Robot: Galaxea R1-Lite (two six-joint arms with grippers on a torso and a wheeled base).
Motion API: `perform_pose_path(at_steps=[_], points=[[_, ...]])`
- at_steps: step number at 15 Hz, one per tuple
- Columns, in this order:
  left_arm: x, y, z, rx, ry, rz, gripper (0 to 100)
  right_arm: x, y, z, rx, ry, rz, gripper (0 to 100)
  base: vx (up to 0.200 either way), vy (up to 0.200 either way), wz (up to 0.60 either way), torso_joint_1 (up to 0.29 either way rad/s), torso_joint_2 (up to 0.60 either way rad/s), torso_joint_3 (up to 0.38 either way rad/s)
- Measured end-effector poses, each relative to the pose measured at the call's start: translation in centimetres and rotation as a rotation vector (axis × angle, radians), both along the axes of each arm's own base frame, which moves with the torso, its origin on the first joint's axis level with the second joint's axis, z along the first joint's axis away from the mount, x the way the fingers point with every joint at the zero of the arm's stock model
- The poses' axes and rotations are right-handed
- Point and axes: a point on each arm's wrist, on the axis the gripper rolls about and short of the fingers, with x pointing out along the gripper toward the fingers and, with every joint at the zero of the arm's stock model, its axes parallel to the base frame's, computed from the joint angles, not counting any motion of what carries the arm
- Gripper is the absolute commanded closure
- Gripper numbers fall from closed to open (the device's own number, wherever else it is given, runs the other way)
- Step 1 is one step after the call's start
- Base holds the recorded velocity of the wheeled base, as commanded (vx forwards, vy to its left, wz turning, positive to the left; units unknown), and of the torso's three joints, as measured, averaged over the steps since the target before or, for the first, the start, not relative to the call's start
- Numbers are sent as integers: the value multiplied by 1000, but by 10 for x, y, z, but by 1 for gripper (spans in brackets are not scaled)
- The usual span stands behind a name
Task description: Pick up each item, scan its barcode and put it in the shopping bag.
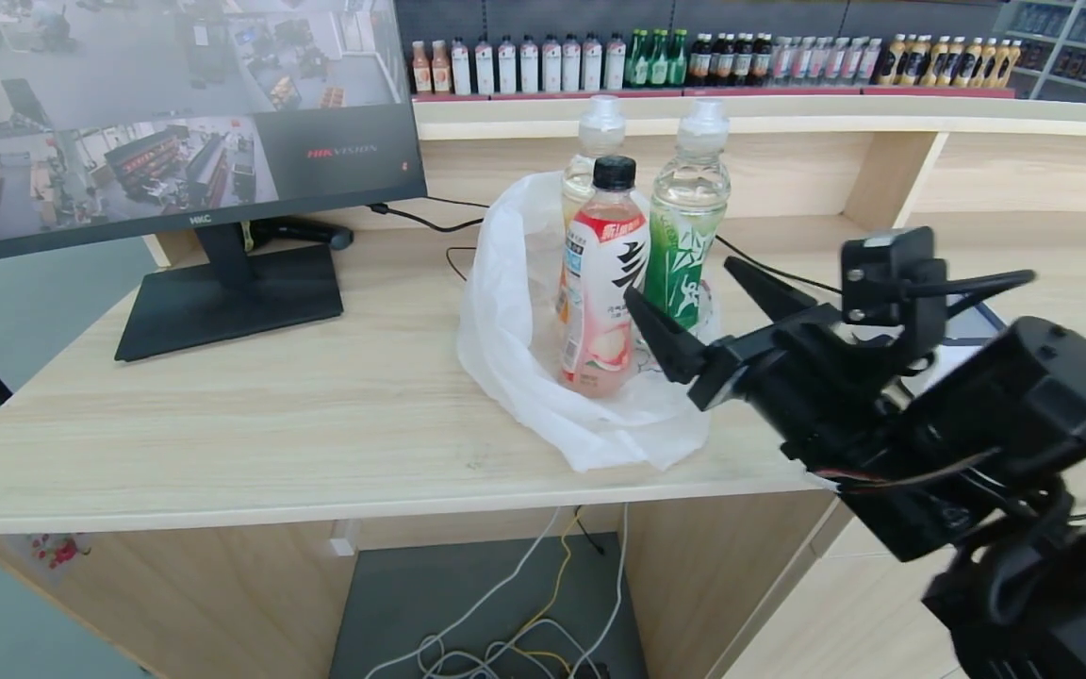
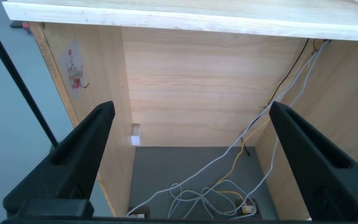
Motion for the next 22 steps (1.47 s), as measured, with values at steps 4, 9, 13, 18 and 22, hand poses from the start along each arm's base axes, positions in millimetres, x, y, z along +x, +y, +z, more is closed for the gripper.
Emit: perform_pose_path(at_steps=[4,9,13,18,22], points=[[0,0,0,-1,0,0,0,-60,-80,0,-19,15,-140,0,0,0,0,0,0,0],[0,0,0,0,0,-1,0,-128,-135,-36,-168,180,-285,0,0,0,0,0,0,0],[0,0,0,1,0,0,0,-174,-154,-59,-257,333,-266,0,0,0,0,0,0,0],[0,0,0,-1,0,-1,0,-235,-177,-108,-366,428,-241,0,0,0,0,0,0,0],[0,0,0,0,0,0,0,-246,-181,-113,-304,392,-303,0,0,0,0,0,0,0]])
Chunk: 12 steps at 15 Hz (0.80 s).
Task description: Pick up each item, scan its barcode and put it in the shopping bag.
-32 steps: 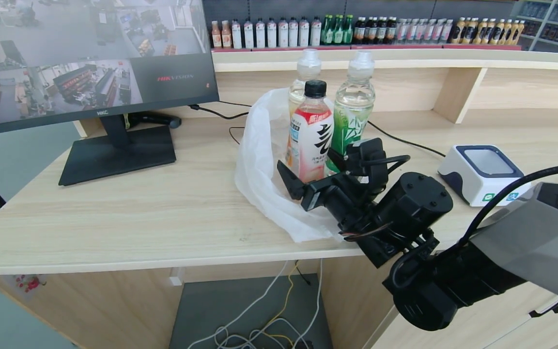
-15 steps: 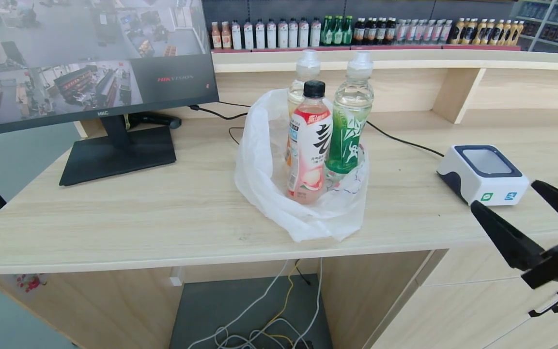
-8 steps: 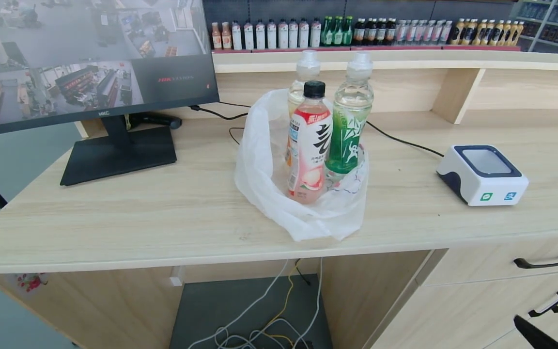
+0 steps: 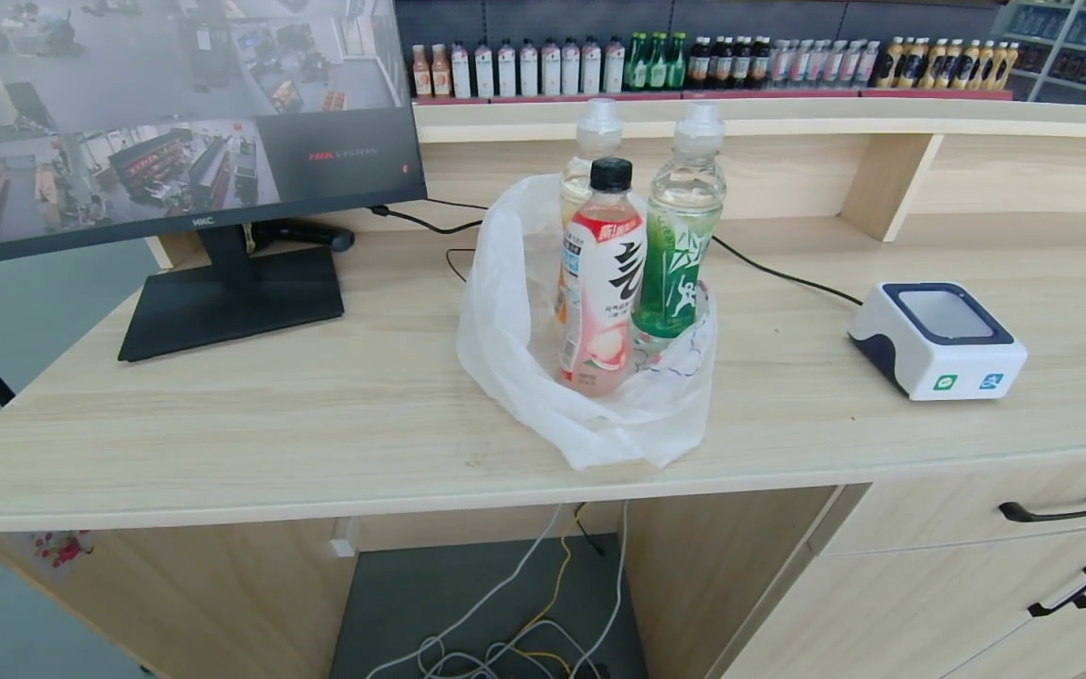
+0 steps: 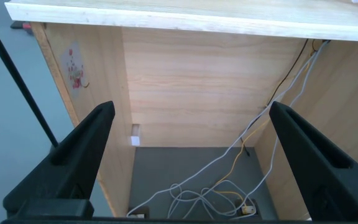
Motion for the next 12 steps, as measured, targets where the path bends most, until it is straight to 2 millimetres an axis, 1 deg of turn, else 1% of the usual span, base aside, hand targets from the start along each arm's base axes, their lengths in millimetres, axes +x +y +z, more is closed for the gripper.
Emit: perform_pose_path(at_steps=[6,7,8,9,11,12], points=[[0,0,0,-2,0,-1,0,-4,4,-1,11,-28,-317,0,0,0,0,0,0,0],[0,0,0,-3,0,-1,0,-4,6,-1,3,-36,-292,0,0,0,0,0,0,0],[0,0,0,-2,0,-1,0,-5,9,-2,1,-38,-220,0,0,0,0,0,0,0],[0,0,0,-2,0,0,0,-5,10,-3,12,-35,-187,0,0,0,0,0,0,0],[0,0,0,-2,0,0,0,-6,11,-3,92,-26,-189,0,0,0,0,0,0,0],[0,0,0,-2,0,0,0,-6,11,-3,110,-23,-159,0,0,0,0,0,0,0]])
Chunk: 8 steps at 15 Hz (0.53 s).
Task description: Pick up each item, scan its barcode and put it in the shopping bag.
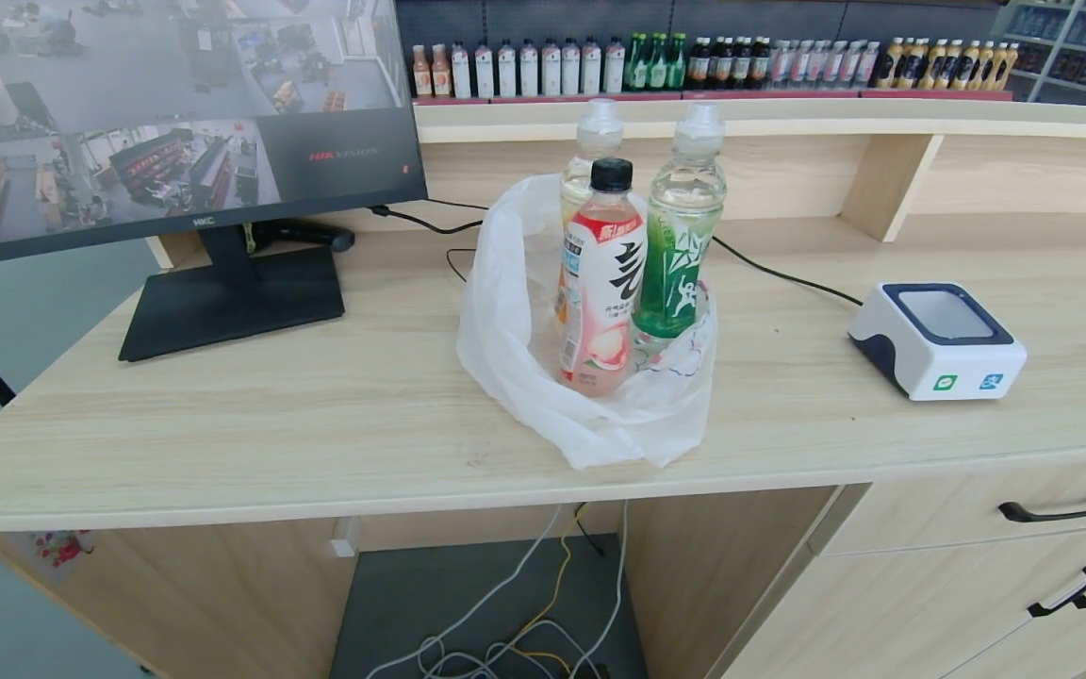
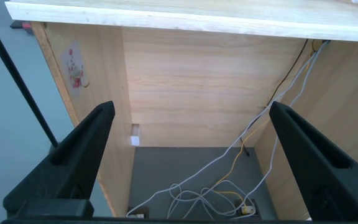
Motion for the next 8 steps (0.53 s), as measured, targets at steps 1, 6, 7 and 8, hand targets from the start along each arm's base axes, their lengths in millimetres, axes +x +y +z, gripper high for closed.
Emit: perform_pose_path(at_steps=[1,6,7,8], points=[[0,0,0,0,0,0,0,0,1,0,50,4,33,0,0,0,0,0,0,0],[0,0,0,-1,0,-1,0,-1,0,1,53,8,167,0,0,0,0,0,0,0],[0,0,0,0,0,-1,0,-2,-1,0,4,-15,185,0,0,0,0,0,0,0],[0,0,0,0,0,0,0,-3,-1,0,-15,-34,157,0,0,0,0,0,0,0]])
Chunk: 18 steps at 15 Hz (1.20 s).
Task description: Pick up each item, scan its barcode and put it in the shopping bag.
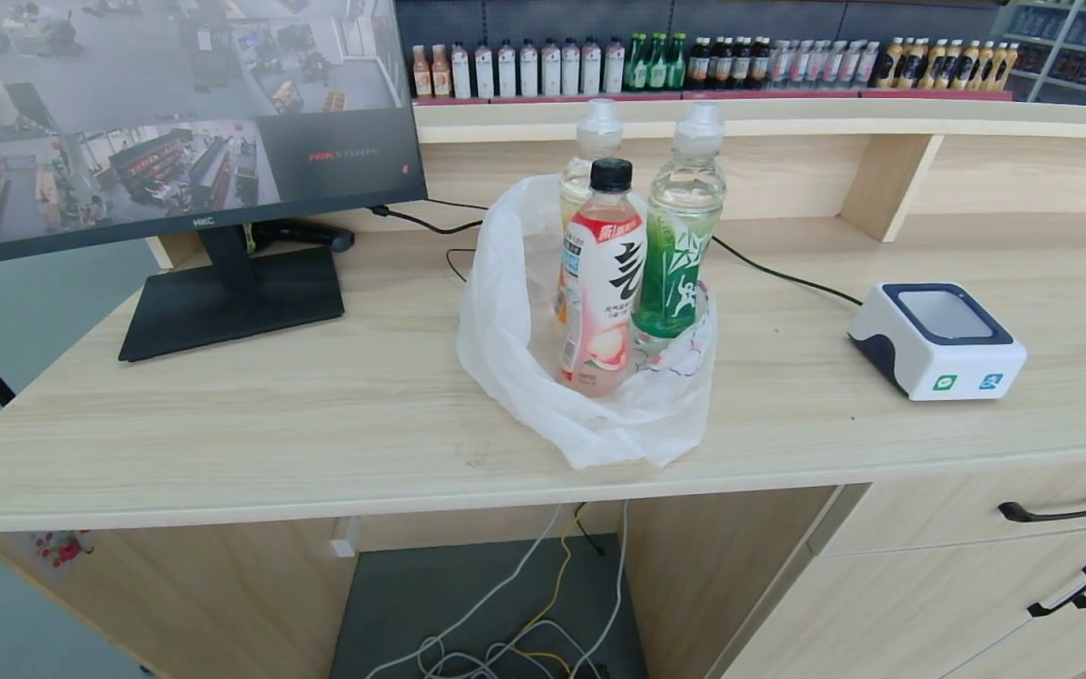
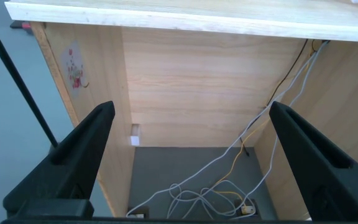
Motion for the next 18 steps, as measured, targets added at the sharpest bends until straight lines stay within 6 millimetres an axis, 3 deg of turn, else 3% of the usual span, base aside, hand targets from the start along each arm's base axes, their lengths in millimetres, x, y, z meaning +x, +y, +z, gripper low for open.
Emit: perform_pose_path(at_steps=[4,9,12,18], points=[[0,0,0,0,0,0,0,-3,-4,-5,-25,-24,-198,0,0,0,0,0,0,0],[0,0,0,1,0,-1,0,-3,-4,-7,73,-10,-221,0,-200,0,0,5,2,3],[0,0,0,0,0,0,0,-3,-4,-7,73,-10,-221,0,0,0,0,0,0,0],[0,0,0,-4,0,1,0,-3,-4,-7,72,-10,-221,0,0,-200,0,3,2,3]])
